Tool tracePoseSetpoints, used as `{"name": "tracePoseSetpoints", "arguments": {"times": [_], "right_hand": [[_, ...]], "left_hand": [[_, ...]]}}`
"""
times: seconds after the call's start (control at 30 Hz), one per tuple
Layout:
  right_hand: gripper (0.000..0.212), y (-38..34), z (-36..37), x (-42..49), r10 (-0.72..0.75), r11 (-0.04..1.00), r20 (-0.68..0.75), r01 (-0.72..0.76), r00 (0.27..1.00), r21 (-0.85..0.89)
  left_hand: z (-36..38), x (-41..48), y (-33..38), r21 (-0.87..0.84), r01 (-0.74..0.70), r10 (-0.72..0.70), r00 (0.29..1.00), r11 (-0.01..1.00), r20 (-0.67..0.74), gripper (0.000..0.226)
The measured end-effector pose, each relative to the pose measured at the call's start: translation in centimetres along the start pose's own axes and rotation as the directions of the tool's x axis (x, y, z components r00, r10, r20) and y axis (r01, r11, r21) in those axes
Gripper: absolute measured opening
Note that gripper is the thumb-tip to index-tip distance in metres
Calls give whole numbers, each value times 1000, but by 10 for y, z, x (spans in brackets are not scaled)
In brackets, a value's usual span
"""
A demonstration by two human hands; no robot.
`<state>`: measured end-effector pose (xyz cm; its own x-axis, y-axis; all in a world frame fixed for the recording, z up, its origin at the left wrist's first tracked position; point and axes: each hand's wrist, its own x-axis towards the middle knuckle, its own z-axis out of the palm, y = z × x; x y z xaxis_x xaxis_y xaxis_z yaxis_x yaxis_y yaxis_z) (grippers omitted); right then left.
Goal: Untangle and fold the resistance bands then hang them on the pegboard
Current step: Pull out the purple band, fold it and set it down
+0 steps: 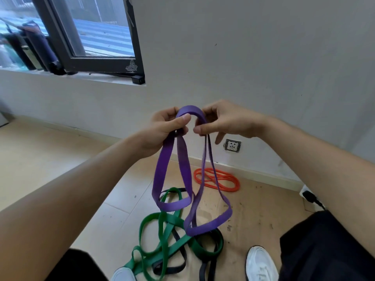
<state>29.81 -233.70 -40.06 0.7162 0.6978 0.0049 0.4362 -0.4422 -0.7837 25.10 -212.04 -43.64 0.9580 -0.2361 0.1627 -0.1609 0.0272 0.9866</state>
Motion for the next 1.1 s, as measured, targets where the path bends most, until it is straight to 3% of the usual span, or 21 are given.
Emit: {"name": "tracePoseSetpoints", "arguments": {"times": [0.1, 0.2, 0.47, 0.6, 0.73, 0.93, 1.0, 1.1], "right_hand": [[31, -2, 4, 0, -4, 982, -50, 14, 999, 188], [26, -5, 4, 0, -3, 945, -83, 29, 997, 326], [27, -10, -11, -4, -43, 960, -313, 126, 949, 252], [24, -3, -25, -7, -10, 961, -383, 115, 924, 251], [20, 17, -35, -8, 76, 962, -477, 61, 876, 265], [24, 47, -41, -10, 171, 965, -502, -40, 848, 260], [20, 54, -41, -10, 182, 966, -489, -62, 853, 250], [22, 62, -41, -11, 196, 971, -483, -101, 853, 216]], "left_hand": [[-2, -3, 0, 49, 16, -15, 1000, 999, -28, 26], [-7, -9, -7, 251, 67, -66, 998, 966, -14, 27], [-8, -19, -56, 437, 228, -281, 958, 870, 59, 34], [-7, -23, -74, 579, 264, -381, 920, 771, 88, 20], [-2, -33, -85, 596, 284, -477, 857, 751, 194, 25], [10, -41, -96, 658, 265, -511, 833, 705, 212, 32], [12, -43, -97, 710, 238, -489, 856, 662, 170, 30], [6, -40, -94, 657, 256, -405, 910, 709, 82, 29]]}}
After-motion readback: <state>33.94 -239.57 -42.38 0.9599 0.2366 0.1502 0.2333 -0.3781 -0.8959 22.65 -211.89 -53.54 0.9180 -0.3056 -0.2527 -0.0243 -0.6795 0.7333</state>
